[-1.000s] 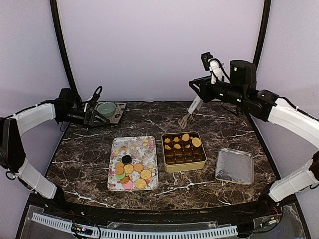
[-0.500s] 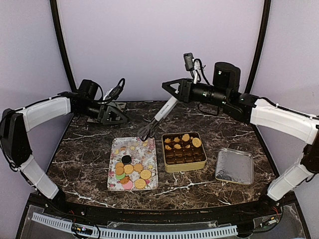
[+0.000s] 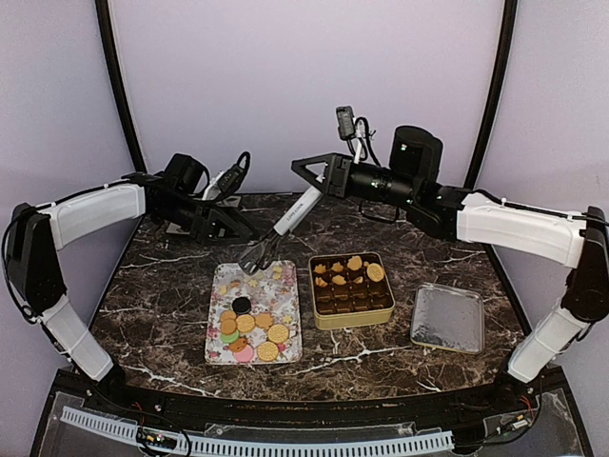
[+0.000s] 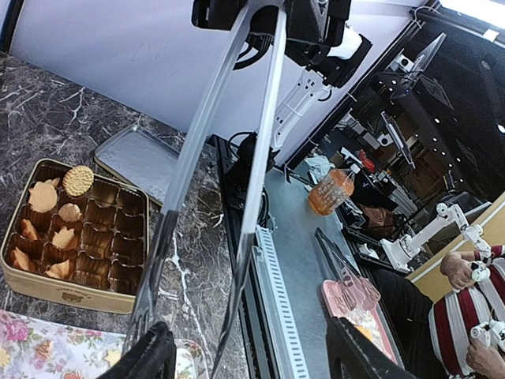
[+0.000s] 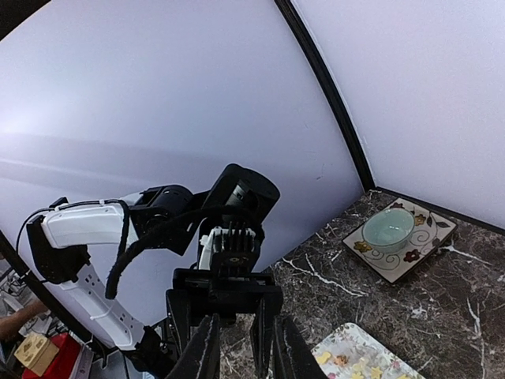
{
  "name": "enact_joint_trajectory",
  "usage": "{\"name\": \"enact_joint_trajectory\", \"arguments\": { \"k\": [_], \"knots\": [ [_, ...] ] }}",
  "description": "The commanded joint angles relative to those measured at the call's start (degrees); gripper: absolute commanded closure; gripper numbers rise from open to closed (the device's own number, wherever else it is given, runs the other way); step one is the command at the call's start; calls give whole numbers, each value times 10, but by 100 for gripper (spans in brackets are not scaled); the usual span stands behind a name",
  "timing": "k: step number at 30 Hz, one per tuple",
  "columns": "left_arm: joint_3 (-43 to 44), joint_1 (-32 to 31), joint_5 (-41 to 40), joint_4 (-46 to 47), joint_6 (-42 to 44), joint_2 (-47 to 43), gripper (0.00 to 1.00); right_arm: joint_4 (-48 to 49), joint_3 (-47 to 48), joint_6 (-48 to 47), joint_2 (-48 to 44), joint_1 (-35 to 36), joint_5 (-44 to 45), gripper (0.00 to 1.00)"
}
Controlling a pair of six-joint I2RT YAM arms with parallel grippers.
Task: Pack the cookies
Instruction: Pass from the right arm to the left
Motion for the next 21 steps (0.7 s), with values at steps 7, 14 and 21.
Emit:
{"name": "enact_joint_trajectory", "arguments": {
  "k": [7,14,21],
  "knots": [
    [-16,-10,-23,-16,28,4,44,61,26,8,13,3,-8,100],
    [-21,-18,-65,-35,62,13,53,71,34,8,34,4,-8,100],
    [-3,-18,-62,-55,76,22,94,63,38,52,36,3,-58,88]
  ]
}}
